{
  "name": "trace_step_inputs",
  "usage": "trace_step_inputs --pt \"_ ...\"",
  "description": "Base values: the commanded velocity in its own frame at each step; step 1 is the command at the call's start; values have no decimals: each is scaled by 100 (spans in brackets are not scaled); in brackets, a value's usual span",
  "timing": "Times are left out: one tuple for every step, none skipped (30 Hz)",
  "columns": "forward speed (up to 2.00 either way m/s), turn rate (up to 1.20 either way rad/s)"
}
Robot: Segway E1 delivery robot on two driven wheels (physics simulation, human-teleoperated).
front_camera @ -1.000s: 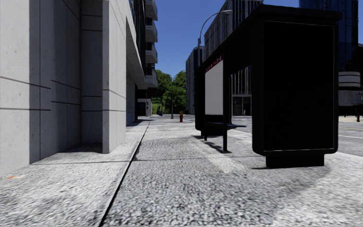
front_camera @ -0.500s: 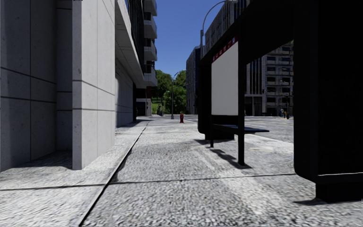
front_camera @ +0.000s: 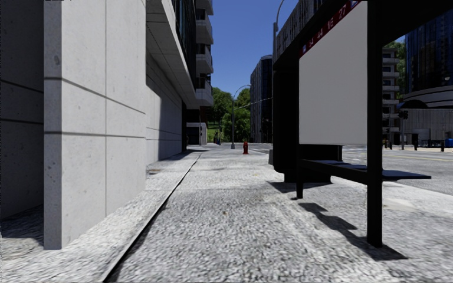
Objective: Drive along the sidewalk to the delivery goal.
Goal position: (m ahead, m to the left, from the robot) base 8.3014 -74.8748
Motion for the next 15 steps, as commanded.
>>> trace_step_inputs --pt "200 0" --pt "200 0" --pt "200 0" --pt "200 0" --pt "200 0" --pt "200 0" --pt "200 0" --pt "200 0" --pt "200 7" --pt "200 23" --pt "200 23" --pt "200 32" --pt "200 34" --pt "200 22" --pt "200 22"
